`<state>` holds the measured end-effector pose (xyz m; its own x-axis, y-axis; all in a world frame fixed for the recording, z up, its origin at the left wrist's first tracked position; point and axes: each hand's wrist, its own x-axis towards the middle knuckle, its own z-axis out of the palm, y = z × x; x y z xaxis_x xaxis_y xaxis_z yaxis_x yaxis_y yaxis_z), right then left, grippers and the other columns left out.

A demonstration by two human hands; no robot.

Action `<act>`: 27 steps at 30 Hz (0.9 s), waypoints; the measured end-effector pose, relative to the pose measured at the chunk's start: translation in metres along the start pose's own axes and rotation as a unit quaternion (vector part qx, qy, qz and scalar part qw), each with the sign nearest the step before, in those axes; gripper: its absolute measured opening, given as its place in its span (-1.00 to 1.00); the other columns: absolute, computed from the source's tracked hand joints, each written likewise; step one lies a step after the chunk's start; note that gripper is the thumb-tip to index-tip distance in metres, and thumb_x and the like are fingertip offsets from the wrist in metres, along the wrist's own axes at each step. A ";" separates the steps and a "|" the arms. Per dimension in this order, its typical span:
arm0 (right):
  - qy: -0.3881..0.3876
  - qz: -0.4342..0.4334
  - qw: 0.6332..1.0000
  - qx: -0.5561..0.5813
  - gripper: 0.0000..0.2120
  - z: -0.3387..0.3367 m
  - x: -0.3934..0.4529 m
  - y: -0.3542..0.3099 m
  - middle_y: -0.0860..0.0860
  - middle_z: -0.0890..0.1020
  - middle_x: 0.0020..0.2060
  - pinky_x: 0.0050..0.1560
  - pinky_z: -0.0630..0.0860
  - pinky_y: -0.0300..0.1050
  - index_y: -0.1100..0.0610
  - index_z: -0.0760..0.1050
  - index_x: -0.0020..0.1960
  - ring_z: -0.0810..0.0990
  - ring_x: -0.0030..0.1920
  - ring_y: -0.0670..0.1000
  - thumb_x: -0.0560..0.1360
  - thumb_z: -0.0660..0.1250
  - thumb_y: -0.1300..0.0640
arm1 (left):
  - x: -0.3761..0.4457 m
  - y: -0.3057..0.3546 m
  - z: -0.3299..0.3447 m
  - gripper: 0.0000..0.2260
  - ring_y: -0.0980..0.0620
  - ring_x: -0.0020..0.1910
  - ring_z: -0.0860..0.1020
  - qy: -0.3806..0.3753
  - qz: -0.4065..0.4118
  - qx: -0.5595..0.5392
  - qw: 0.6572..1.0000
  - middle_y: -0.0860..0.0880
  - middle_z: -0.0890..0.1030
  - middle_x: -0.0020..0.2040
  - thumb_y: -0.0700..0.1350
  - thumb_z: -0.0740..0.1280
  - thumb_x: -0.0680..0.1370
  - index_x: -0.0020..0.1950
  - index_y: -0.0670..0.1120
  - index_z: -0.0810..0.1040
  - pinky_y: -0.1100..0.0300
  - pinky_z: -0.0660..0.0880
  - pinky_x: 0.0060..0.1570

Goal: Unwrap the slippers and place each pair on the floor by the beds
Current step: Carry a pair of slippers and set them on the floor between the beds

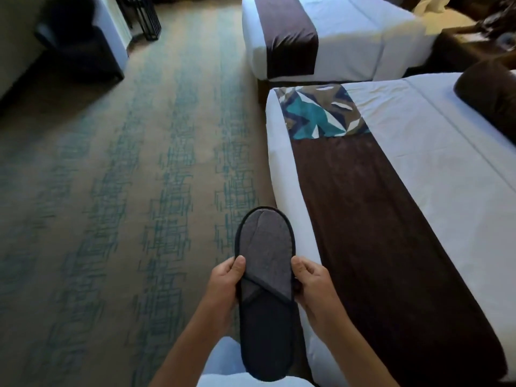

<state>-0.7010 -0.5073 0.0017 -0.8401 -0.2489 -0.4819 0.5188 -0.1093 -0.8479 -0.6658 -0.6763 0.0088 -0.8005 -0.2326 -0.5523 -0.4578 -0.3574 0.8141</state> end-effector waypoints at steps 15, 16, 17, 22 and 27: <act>0.034 -0.030 0.998 0.034 -0.70 0.076 0.322 -0.152 0.17 0.73 -0.07 -0.15 0.64 -0.15 0.31 0.63 0.06 0.71 -0.07 0.07 0.63 0.21 0.12 | 0.317 0.207 0.012 -0.74 -0.11 0.06 0.63 -0.089 -0.040 -0.060 0.993 -0.20 0.67 0.13 -0.12 0.16 0.66 0.20 -0.22 0.55 0.08 0.61 0.04; 0.039 -0.032 0.998 0.038 -0.70 0.080 0.343 -0.165 0.18 0.72 -0.07 -0.15 0.64 -0.15 0.31 0.63 0.06 0.71 -0.08 0.07 0.63 0.21 0.13 | 0.337 0.223 0.014 -0.73 -0.13 0.10 0.63 -0.098 -0.041 -0.052 0.993 -0.20 0.66 0.16 -0.11 0.16 0.66 0.23 -0.21 0.54 0.04 0.59 0.08; 0.046 -0.033 0.998 0.041 -0.70 0.084 0.363 -0.178 0.19 0.72 -0.08 -0.17 0.64 -0.16 0.32 0.63 0.06 0.71 -0.10 0.07 0.63 0.21 0.13 | 0.355 0.239 0.017 -0.72 -0.12 0.11 0.63 -0.102 -0.046 -0.045 0.993 -0.19 0.67 0.16 -0.10 0.17 0.66 0.25 -0.20 0.54 0.04 0.59 0.08; 0.057 -0.045 0.996 0.054 -0.69 0.097 0.459 -0.233 0.26 0.69 -0.05 -0.15 0.65 -0.12 0.36 0.60 0.07 0.69 -0.08 0.12 0.63 0.21 0.14 | 0.447 0.305 0.033 -0.75 -0.07 0.03 0.66 -0.119 -0.042 -0.042 0.991 -0.14 0.70 0.08 -0.10 0.16 0.66 0.21 -0.16 0.56 0.07 0.61 0.03; 0.068 -0.035 0.995 0.069 -0.70 0.095 0.566 -0.287 0.22 0.70 -0.08 -0.07 0.66 0.01 0.39 0.58 0.09 0.69 -0.09 0.11 0.62 0.21 0.16 | 0.558 0.359 0.063 -0.74 -0.03 -0.04 0.68 -0.123 -0.042 -0.023 0.991 -0.14 0.72 0.03 -0.14 0.16 0.67 0.20 -0.24 0.57 0.14 0.64 -0.05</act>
<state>-1.3102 -0.7085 -0.0064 -0.8838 -0.1046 -0.4561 0.4671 -0.2547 -0.8467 -1.3011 -0.8770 0.0046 -0.8334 0.0252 -0.5521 -0.5126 -0.4084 0.7552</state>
